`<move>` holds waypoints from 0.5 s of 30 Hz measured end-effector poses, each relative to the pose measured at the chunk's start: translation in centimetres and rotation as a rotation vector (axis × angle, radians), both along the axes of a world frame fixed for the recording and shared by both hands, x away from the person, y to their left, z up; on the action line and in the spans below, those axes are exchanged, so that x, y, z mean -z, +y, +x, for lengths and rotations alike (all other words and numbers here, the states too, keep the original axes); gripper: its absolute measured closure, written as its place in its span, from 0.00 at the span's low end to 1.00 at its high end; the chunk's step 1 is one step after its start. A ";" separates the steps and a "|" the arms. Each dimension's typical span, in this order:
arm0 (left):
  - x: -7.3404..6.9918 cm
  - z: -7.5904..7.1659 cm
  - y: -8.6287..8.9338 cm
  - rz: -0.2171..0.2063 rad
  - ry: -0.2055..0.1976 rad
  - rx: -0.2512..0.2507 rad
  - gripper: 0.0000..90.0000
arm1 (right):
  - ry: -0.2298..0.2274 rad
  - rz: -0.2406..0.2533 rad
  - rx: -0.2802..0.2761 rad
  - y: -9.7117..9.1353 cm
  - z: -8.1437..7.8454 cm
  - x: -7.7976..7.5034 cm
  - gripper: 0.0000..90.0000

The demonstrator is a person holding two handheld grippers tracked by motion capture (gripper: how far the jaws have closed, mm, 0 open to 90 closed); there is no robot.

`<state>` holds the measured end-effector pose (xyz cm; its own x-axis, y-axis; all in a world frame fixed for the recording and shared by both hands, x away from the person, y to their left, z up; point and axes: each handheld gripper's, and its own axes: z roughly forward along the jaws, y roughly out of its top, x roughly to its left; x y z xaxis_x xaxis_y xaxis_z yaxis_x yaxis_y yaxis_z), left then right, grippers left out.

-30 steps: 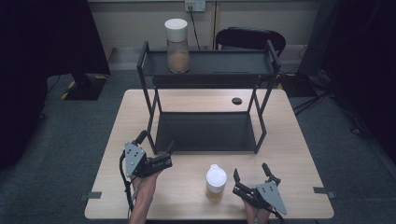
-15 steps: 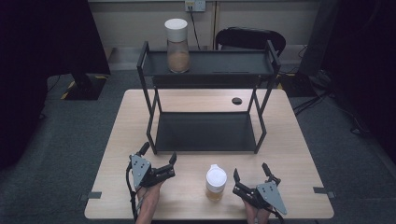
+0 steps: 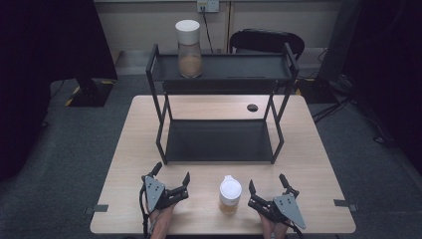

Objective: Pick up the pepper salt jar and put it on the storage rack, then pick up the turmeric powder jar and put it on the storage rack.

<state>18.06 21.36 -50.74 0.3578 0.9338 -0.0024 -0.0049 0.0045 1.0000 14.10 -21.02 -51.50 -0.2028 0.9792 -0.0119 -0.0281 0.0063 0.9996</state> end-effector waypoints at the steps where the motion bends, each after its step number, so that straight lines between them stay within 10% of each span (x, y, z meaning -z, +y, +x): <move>1: 0.0 0.0 0.0 0.009 0.007 -0.001 0.00 | 0.000 0.000 0.000 0.0 0.0 0.0 0.00; 15: 0.7 -0.2 -0.5 -0.011 0.004 -0.021 0.00 | 0.000 0.000 0.004 0.1 0.0 0.0 0.00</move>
